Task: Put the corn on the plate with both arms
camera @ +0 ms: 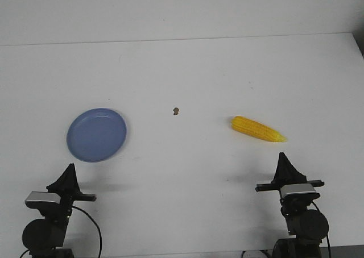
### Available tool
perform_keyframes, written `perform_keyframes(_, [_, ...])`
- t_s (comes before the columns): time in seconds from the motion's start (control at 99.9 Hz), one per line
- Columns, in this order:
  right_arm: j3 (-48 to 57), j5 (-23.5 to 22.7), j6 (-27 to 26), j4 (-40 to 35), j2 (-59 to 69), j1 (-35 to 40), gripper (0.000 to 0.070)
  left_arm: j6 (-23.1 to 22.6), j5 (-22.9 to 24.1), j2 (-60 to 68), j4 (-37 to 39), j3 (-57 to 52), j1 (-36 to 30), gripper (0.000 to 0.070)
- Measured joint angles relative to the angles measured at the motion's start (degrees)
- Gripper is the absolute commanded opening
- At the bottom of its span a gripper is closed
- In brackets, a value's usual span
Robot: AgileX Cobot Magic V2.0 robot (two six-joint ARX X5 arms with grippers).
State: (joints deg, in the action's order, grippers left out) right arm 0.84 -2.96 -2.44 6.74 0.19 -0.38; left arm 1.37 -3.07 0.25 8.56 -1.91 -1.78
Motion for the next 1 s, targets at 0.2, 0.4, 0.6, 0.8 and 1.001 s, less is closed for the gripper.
perform_keyframes(0.2, [0.0,0.0,0.0,0.0,0.0,0.0,0.0019,0.0,0.0,0.0,0.0,0.0,0.0,0.0013])
perform_keyframes(0.4, [0.0,0.0,0.0,0.0,0.0,0.0,0.0019,0.0,0.0,0.0,0.0,0.0,0.0,0.0013])
perform_keyframes(0.6, [0.0,0.0,0.0,0.02,0.0,0.0,0.0019,0.0,0.0,0.0,0.0,0.0,0.0,0.0013])
perform_keyframes(0.8, [0.0,0.0,0.0,1.95,0.0,0.0,0.0019,0.0,0.0,0.0,-0.04,-0.07,0.0,0.0013])
perform_keyframes(1.001, [1.11,0.04,-3.28,5.25,-0.02,0.0,0.0019,0.87,0.0,0.76,-4.11,-4.57,0.0,0.0013])
